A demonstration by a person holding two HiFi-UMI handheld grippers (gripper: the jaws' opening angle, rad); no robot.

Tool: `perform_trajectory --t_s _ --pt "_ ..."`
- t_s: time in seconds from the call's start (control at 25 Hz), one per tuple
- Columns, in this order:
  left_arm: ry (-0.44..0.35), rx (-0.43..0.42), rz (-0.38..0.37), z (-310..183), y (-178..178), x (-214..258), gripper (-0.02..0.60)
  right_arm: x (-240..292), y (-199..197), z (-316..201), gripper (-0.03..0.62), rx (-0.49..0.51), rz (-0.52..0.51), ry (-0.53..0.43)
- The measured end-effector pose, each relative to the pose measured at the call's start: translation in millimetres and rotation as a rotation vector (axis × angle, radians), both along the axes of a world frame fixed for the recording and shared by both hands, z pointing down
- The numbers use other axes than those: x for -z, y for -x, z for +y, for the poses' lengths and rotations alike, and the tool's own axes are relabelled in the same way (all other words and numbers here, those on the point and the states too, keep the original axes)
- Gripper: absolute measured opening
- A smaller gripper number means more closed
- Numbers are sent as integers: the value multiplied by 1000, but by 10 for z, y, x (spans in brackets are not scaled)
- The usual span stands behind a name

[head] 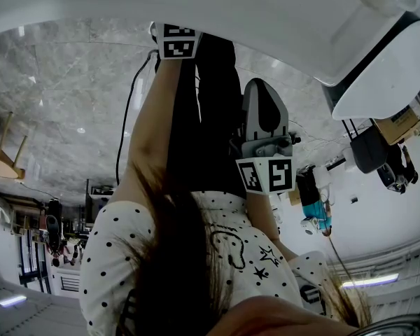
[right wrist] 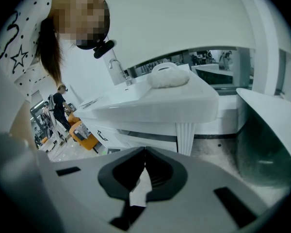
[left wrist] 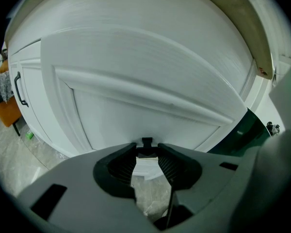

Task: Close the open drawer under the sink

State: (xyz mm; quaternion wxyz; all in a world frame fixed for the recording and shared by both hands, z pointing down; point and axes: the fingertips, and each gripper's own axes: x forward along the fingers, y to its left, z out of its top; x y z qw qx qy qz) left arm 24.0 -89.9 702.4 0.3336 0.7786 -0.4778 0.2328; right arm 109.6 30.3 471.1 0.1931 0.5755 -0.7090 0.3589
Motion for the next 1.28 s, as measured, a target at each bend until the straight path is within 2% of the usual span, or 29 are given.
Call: perform_trajectory --t_s 1.28 --pt "-27 -10 13 -266 -78 19 143 -4 -6 -18 15 20 -2 2"
